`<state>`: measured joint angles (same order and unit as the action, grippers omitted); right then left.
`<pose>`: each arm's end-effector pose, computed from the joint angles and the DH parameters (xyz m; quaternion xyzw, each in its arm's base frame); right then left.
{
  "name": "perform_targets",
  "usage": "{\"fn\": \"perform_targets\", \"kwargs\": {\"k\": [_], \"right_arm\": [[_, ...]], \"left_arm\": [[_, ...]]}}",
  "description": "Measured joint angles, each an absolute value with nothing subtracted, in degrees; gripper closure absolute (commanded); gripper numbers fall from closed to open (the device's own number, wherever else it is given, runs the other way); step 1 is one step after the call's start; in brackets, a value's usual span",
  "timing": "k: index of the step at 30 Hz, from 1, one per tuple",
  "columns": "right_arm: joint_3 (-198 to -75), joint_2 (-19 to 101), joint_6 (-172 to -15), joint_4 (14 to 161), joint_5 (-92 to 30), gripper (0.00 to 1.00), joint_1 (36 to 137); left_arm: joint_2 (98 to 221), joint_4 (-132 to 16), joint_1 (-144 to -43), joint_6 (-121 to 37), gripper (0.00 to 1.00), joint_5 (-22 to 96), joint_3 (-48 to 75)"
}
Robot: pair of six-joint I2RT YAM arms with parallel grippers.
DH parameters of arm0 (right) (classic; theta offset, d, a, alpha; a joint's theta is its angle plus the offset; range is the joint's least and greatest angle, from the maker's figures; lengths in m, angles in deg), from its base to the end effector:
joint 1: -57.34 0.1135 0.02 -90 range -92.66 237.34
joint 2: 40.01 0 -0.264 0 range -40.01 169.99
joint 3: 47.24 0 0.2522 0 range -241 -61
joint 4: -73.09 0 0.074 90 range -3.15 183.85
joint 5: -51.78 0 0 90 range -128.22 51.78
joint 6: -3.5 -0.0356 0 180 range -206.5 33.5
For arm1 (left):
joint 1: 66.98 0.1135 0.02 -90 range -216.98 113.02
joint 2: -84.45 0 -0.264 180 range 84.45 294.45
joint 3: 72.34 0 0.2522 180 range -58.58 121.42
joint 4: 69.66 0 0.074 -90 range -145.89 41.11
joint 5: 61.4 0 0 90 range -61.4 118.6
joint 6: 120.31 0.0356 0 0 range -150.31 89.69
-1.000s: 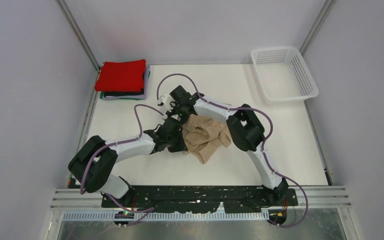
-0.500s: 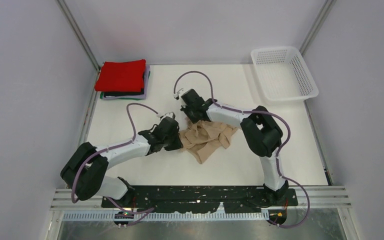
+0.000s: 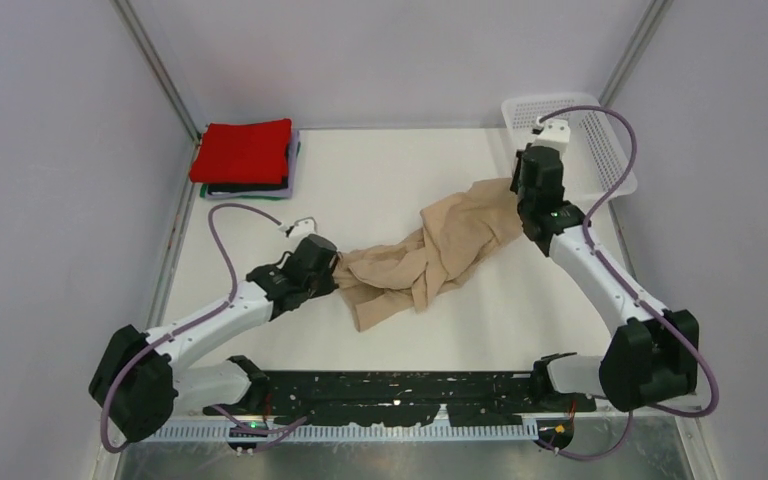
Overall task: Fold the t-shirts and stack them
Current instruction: Flatten out the tshirt
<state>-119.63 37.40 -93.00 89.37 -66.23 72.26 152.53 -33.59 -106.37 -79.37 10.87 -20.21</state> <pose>0.3057 0.0642 0.3108 0.0774 0.8089 -0.0946 0.5751 0.1849 -0.1378 0.2041 -0.1287 0.9267 -0.1198 0.3320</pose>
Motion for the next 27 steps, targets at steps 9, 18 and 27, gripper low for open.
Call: {"fn": "perform_targets", "kwargs": {"k": [9, 18, 27], "right_arm": [[-118.9, 22.2, -92.0, 88.8, -65.8, 0.95, 70.6], [-125.1, 6.2, -88.4, 88.9, -64.6, 0.95, 70.3], [-131.8, -7.4, -86.2, 88.7, -63.0, 0.95, 70.3]], "left_arm": [[136.9, -24.3, -105.9, -76.2, 1.0, -3.8, -11.7], [113.8, -27.4, -105.9, -63.9, 1.0, -16.3, -2.4], [102.3, -29.6, -105.8, -53.9, 1.0, -19.6, 7.6]]}}
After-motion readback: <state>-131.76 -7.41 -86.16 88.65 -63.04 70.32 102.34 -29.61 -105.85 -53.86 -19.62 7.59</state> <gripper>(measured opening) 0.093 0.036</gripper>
